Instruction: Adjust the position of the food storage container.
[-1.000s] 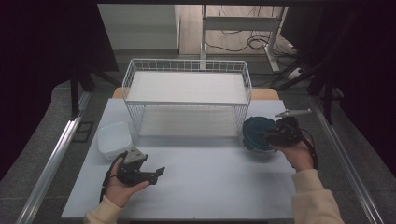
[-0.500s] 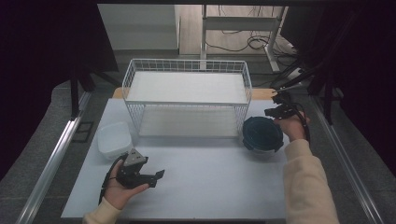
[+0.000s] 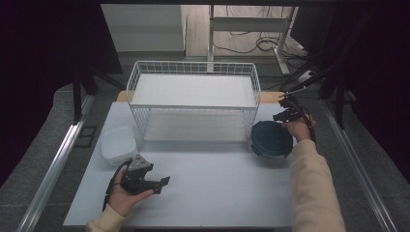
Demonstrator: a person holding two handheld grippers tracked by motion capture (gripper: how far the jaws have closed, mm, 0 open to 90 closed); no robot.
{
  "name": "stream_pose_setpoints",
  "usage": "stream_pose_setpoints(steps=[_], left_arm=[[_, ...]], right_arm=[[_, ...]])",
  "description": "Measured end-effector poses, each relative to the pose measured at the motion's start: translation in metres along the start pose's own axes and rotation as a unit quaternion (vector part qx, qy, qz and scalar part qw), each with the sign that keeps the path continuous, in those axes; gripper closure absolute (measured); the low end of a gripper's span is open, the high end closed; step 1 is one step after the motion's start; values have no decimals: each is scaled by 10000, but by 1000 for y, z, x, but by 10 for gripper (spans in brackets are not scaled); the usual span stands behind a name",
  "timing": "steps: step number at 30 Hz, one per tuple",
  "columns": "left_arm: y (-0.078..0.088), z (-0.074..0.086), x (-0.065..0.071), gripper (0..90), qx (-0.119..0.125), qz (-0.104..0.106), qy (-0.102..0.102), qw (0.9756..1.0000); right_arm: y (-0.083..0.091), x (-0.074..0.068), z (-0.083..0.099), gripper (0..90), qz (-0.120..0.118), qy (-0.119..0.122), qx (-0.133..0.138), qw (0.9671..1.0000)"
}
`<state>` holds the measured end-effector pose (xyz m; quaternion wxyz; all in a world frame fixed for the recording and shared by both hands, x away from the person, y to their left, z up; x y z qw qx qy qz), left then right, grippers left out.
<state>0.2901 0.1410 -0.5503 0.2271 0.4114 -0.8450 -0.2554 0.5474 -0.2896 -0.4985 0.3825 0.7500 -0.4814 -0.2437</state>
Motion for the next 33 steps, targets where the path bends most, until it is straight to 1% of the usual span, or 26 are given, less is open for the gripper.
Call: stream_pose_setpoints(steps=[2,4,6,8,10,11,12,13,15,17,18,19,21,22,24,25,26,29,30,33], left_arm=[[-1,1,-1,190,-16,28,51,10000],[-1,1,-1,189,-19,29,56,10000],[-1,2,0,190,-20,19,43,10000],[-1,2,0,190,-21,8,32,10000],[-1,2,0,190,-25,0,34,10000],[-1,2,0,190,-25,0,34,10000],[0,2,-1,190,-21,-10,33,10000],[1,2,-1,190,-2,-20,46,10000],[3,2,-2,190,23,-30,52,10000],[4,2,-2,190,24,-36,51,10000],[3,2,-2,190,21,-38,51,10000],[3,2,-1,191,16,-34,53,10000],[2,2,0,191,6,-35,49,10000],[2,2,2,192,6,-24,51,10000],[2,1,5,192,14,17,28,10000],[2,0,7,192,20,20,-6,10000],[1,0,8,193,20,18,-25,10000],[1,-2,9,195,54,7,-69,10000],[1,-3,9,195,74,12,-58,10000],[2,-5,9,197,102,17,-66,9999]], right_arm=[[0,-1,-1,897,61,46,-65,9999],[-1,-2,-2,898,131,91,-130,9998],[-1,-3,-2,898,121,108,-159,9997],[-3,-6,-1,899,-2,90,-209,9997],[-7,-11,2,899,-96,142,-335,9993],[-7,-11,2,899,-96,142,-335,9993],[-9,-15,3,899,-109,192,-405,9989],[-12,-17,6,898,87,295,-586,9978],[-11,-17,8,899,132,282,-610,9977],[-6,-16,13,899,138,388,-709,9966],[-4,-17,16,899,127,363,-730,9966],[-2,-16,19,899,104,402,-755,9963],[3,-18,26,899,72,262,-732,9969],[6,-19,30,899,129,219,-706,9972],[11,-21,37,899,168,290,-700,9970],[13,-22,40,899,152,272,-693,9971],[16,-25,44,899,120,200,-638,9977],[25,-31,56,899,88,215,-627,9978],[27,-33,60,899,105,191,-624,9978],[35,-40,71,899,118,221,-611,9978]])
Point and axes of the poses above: each handheld gripper's, and its own axes: y roughly backward along the jaws, z roughly out of its underside, x roughly to its right, the point moved 7 cm from there along -y, roughly forward along the jaws, and after that the axes turned 3 degrees about x, right-handed, at the moved point
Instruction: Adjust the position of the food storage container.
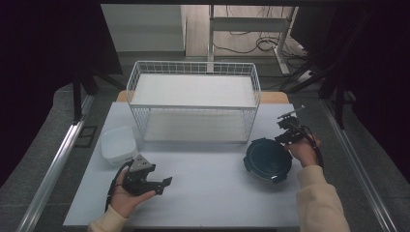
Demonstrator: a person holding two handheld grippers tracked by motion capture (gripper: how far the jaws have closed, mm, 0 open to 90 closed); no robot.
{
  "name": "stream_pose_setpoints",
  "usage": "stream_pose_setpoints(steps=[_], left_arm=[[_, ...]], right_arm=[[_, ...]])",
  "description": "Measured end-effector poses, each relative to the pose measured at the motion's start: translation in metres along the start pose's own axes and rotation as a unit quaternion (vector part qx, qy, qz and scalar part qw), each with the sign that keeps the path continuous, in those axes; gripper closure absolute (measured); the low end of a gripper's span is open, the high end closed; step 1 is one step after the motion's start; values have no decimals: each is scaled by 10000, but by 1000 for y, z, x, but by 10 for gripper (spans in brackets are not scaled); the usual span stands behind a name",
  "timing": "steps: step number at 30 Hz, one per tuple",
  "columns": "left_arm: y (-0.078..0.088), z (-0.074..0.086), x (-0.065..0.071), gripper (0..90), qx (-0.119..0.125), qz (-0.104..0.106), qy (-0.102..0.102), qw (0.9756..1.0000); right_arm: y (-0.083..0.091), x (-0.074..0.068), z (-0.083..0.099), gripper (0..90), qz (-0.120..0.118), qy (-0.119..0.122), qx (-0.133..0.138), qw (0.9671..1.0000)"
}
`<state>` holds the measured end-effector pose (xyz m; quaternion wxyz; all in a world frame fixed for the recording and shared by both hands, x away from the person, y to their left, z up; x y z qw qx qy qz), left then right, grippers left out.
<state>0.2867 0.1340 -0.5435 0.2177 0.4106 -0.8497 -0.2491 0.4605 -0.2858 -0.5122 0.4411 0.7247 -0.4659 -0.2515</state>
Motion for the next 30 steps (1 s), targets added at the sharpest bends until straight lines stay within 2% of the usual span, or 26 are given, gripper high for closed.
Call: stream_pose_setpoints(steps=[7,12,17,19,21,22,23,26,30], left_arm=[[1,-5,-2,198,55,2,62,10000],[2,-5,-2,199,78,-12,63,9999],[3,-5,-5,200,100,-41,115,9999],[3,-4,-5,200,100,-44,123,9999],[3,-4,-7,199,92,-77,149,9998],[3,-4,-7,199,92,-77,149,9998],[4,-4,-7,199,99,-78,166,9998],[5,-4,-7,199,118,-78,147,9998],[4,-4,-8,199,116,-115,179,9997]], right_arm=[[6,-19,11,899,-205,103,97,9997],[7,-34,14,899,-240,329,109,9991],[9,-38,17,899,-336,381,146,9986],[9,-38,18,899,-366,375,167,9985],[10,-36,17,899,-361,467,259,9979],[12,-30,17,898,-144,436,361,9983],[14,-24,18,898,-109,377,361,9986],[22,-11,28,898,-213,141,434,9987],[30,-3,50,898,-340,-54,546,9979]])
Point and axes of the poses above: each handheld gripper's, and its own axes: y roughly backward along the jaws, z roughly out of its underside, x roughly to its right, the point moved 7 cm from there along -y, roughly forward along the jaws, and after that the axes turned 3 degrees about x, right-handed, at the moved point
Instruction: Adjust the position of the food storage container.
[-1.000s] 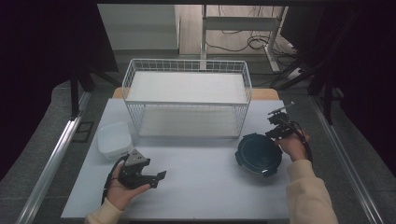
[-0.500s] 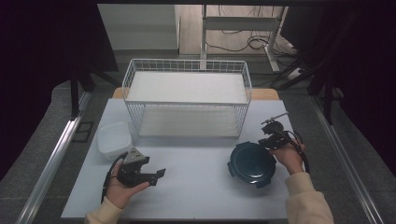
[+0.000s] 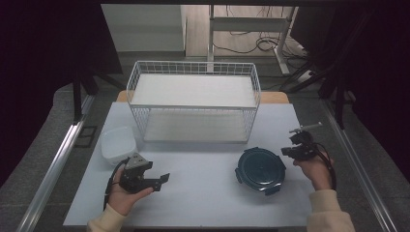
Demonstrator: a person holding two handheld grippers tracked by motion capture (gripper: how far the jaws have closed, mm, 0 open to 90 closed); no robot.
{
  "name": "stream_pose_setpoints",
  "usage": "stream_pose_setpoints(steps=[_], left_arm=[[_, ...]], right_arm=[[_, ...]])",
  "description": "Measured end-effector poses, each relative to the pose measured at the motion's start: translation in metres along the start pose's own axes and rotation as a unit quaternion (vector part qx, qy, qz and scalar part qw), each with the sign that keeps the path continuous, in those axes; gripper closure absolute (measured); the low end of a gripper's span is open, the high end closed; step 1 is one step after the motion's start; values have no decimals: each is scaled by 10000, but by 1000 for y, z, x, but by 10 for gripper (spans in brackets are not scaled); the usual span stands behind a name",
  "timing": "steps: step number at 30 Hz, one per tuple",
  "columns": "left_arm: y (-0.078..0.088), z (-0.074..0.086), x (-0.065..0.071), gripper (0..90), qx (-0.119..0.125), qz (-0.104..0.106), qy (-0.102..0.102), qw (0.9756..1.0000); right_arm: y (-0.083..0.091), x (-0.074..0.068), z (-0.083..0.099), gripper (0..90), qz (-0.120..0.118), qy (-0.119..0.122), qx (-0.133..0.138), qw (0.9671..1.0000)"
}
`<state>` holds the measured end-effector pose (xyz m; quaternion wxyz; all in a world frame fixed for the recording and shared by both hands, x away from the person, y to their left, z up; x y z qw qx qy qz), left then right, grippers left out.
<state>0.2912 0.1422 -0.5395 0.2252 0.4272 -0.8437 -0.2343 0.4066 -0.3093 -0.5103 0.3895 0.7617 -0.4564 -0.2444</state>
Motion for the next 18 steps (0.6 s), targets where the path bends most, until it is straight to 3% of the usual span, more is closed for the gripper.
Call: stream_pose_setpoints(steps=[4,9,18], left_arm=[[0,-1,0,199,37,-30,25,10000],[0,-1,1,199,12,-37,14,10000],[-1,-1,1,200,5,-31,-7,10000]], right_arm=[[2,-3,20,897,-145,-11,37,9999],[-1,-11,33,896,-255,34,44,9997],[-1,-17,44,897,-41,13,121,9999]])
Point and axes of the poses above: each handheld gripper's, and its own axes: y roughly backward along the jaws, z roughly out of its underside, x roughly to its right, the point moved 7 cm from there along -y, roughly forward along the jaws, and after that the axes turned 3 degrees about x, right-handed, at the moved point
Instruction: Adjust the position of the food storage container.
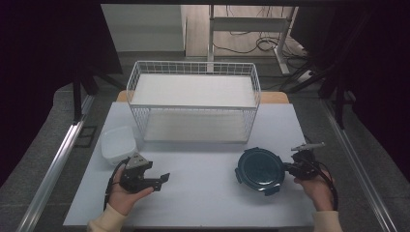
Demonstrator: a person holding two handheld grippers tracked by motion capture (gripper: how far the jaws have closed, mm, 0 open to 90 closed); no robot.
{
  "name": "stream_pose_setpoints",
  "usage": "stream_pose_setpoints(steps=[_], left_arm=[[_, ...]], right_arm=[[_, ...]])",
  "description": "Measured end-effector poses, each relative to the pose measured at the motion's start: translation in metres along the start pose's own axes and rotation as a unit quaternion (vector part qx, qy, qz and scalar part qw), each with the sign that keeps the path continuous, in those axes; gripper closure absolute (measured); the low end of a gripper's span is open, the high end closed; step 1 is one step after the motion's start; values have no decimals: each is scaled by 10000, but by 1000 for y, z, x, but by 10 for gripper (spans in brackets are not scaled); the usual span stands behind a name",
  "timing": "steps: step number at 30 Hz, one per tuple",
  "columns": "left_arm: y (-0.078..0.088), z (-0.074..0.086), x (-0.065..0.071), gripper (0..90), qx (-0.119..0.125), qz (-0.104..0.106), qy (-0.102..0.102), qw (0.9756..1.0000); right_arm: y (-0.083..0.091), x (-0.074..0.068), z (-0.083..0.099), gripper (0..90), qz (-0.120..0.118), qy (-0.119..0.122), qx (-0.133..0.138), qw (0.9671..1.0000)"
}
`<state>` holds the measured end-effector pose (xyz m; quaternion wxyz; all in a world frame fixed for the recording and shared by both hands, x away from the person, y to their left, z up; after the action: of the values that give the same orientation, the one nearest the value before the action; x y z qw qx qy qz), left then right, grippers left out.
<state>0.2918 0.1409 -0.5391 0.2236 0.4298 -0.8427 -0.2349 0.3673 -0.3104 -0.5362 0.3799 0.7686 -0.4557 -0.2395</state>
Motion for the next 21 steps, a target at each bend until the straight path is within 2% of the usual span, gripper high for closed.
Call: stream_pose_setpoints(steps=[5,6,8,14,21], left_arm=[[-1,0,1,200,-4,-4,-8,10000],[-1,0,1,200,-4,-1,-13,10000],[0,-1,1,199,2,1,-19,10000],[2,-2,0,199,42,12,-7,10000],[3,-4,0,199,77,42,-3,10000]], right_arm=[[2,-6,2,897,-38,119,-30,9999],[2,-11,1,897,-139,158,-13,9998],[2,-19,-1,897,-189,237,13,9995],[0,-43,-5,897,-232,530,-69,9983],[-6,-64,-7,897,-313,694,-111,9970]])
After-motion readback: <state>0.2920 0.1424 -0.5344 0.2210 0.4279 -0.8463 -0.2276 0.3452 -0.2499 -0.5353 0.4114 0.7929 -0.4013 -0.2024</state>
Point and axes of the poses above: each handheld gripper's, and its own axes: y roughly backward along the jaws, z roughly out of its underside, x roughly to its right, the point moved 7 cm from there along -y, roughly forward along the jaws, and after that the axes turned 3 degrees about x, right-handed, at the moved point
